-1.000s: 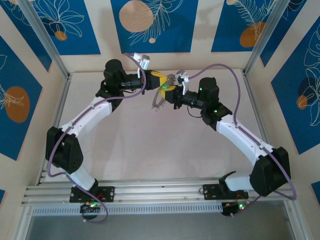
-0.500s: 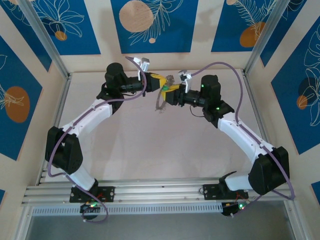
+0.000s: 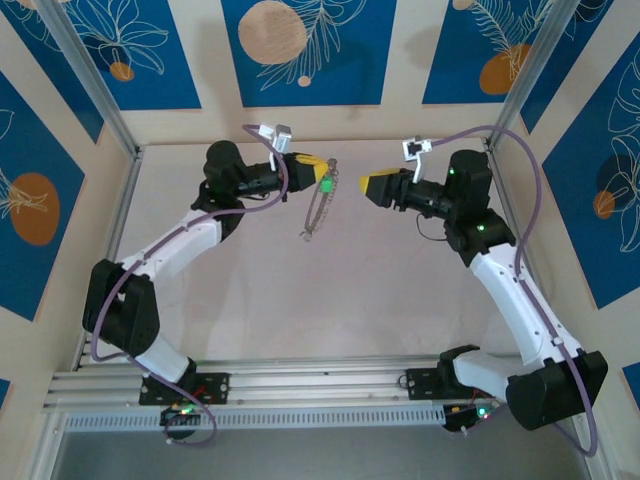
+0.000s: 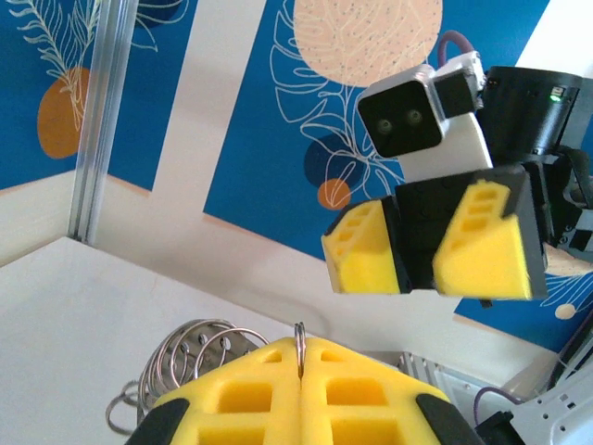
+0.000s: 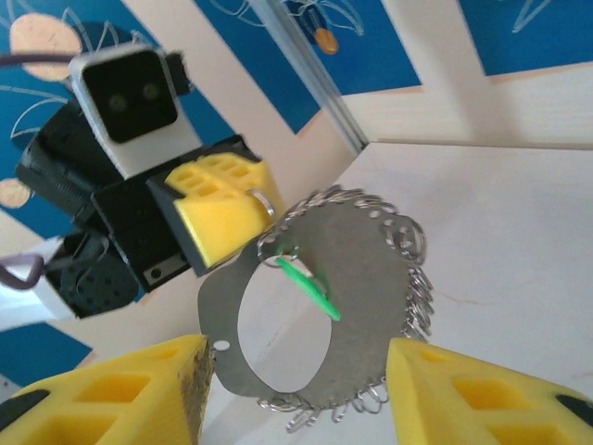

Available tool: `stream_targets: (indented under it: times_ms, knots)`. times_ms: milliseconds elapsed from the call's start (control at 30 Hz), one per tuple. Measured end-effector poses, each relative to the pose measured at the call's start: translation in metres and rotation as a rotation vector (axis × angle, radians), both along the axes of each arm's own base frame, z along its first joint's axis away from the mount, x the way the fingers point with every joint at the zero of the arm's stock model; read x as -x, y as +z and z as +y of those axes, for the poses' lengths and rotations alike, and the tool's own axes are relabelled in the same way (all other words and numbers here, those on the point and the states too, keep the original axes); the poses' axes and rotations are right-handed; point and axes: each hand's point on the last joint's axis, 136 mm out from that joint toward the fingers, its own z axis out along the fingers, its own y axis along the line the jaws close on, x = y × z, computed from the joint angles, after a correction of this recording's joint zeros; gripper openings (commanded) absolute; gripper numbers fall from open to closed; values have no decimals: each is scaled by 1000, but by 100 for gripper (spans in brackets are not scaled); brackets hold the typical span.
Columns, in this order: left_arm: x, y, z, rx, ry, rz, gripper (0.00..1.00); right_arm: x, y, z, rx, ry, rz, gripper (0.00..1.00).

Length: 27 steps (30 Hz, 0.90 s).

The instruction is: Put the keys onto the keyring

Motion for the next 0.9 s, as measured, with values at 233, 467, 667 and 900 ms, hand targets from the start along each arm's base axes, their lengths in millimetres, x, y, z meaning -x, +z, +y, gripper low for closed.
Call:
stream_targets:
  times_ms: [233,467,667,900]
  knots:
    - [8,4,4,27,-3,-15,0,-1,13,-26,-4,-105,97,54]
    - [12,12,6,50,-7,-35,0,2,1,-38,-5,-147,225,54]
    - [13,8,7,53,-8,-33,0,6,11,-40,-13,-152,232,54]
    - [13,7,8,70,-6,-20,0,7,9,-40,-13,-151,247,54]
